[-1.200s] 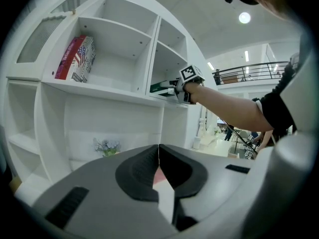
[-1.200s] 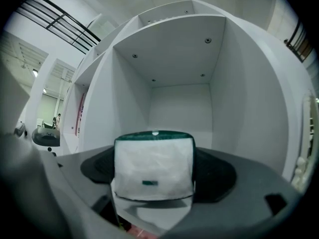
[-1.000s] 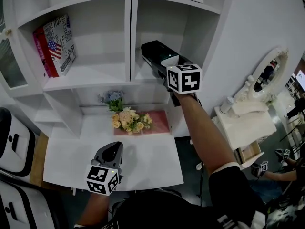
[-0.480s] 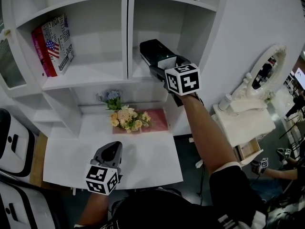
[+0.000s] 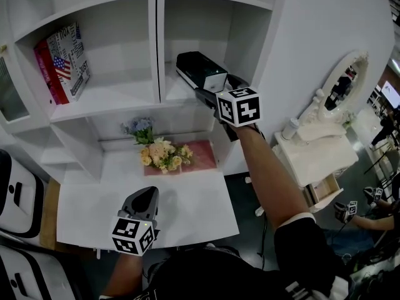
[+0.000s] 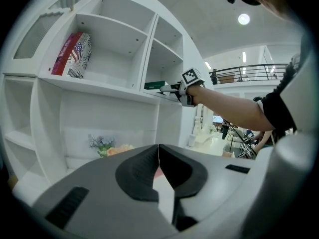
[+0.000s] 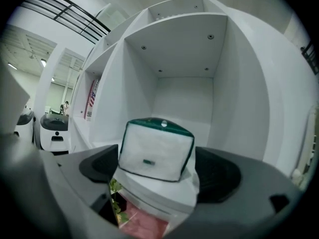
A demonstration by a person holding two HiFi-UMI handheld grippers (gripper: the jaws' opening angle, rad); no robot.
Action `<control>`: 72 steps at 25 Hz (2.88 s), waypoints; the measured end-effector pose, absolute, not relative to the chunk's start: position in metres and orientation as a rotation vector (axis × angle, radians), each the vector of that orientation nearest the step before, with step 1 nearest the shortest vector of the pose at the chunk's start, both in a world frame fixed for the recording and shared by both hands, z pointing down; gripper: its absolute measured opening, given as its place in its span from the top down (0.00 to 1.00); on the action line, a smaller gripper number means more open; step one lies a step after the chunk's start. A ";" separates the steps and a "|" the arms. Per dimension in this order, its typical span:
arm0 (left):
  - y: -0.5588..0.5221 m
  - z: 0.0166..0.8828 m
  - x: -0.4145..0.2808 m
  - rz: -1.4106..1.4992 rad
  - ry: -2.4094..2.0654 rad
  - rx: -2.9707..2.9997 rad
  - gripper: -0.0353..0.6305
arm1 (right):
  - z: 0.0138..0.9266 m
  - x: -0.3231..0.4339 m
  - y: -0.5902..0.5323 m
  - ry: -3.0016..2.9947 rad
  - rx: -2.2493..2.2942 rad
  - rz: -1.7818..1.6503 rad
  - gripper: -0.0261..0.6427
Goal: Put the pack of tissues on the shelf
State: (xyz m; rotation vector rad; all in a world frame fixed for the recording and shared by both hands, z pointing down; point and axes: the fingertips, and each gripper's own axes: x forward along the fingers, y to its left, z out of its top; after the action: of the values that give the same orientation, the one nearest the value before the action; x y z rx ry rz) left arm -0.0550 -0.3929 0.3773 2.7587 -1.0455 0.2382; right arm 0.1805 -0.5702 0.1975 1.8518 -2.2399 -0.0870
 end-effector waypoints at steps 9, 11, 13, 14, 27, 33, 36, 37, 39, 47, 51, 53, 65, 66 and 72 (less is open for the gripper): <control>-0.382 0.379 -0.051 0.239 -0.972 2.783 0.92 | 0.203 0.186 -0.538 -2.287 1.929 -0.050 0.27; -0.380 0.379 -0.055 0.238 -0.957 2.788 0.92 | 0.201 0.179 -0.524 -2.326 1.945 -0.061 0.28; -0.378 0.380 -0.058 0.235 -0.937 2.795 0.92 | 0.199 0.167 -0.509 -2.379 1.949 -0.066 0.28; -0.377 0.380 -0.060 0.233 -0.926 2.799 0.92 | 0.199 0.162 -0.502 -2.401 1.953 -0.067 0.28; -0.356 0.379 -0.088 0.225 -0.768 2.850 0.92 | 0.234 0.093 -0.403 -2.542 2.031 -0.082 0.95; -0.348 0.389 -0.100 0.247 -0.691 2.845 0.92 | 0.280 0.070 -0.358 -2.569 2.112 0.109 0.95; -0.342 0.392 -0.100 0.252 -0.650 2.844 0.92 | 0.305 0.061 -0.343 -2.554 2.122 0.220 0.95; -0.340 0.392 -0.099 0.253 -0.638 2.845 0.92 | 0.312 0.058 -0.338 -2.547 2.119 0.247 0.95; -0.335 0.392 -0.098 0.254 -0.614 2.851 0.92 | 0.323 0.051 -0.328 -2.534 2.109 0.282 0.95; -0.319 0.397 -0.089 0.235 -0.606 2.846 0.92 | 0.337 0.041 -0.295 -2.510 2.062 0.264 0.95; -0.305 0.394 -0.091 0.221 -0.662 2.831 0.92 | 0.341 0.041 -0.273 -2.543 1.998 0.280 0.95; -0.296 0.391 -0.089 0.205 -0.696 2.824 0.92 | 0.345 0.041 -0.260 -2.569 1.959 0.304 0.95; -0.206 0.388 -0.045 0.127 -0.867 2.784 0.92 | 0.384 0.075 -0.164 -2.632 1.730 0.394 0.95; -0.198 0.388 -0.042 0.128 -0.877 2.782 0.92 | 0.384 0.076 -0.156 -2.644 1.717 0.392 0.95; -0.160 0.389 -0.030 0.139 -0.939 2.766 0.92 | 0.385 0.088 -0.118 -2.695 1.692 0.382 0.95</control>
State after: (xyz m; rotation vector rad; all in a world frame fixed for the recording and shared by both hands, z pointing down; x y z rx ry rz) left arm -0.0300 -0.1602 0.3888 2.7662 -0.9390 0.1394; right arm 0.0876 -0.1177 0.3850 1.6919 -2.6953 0.3823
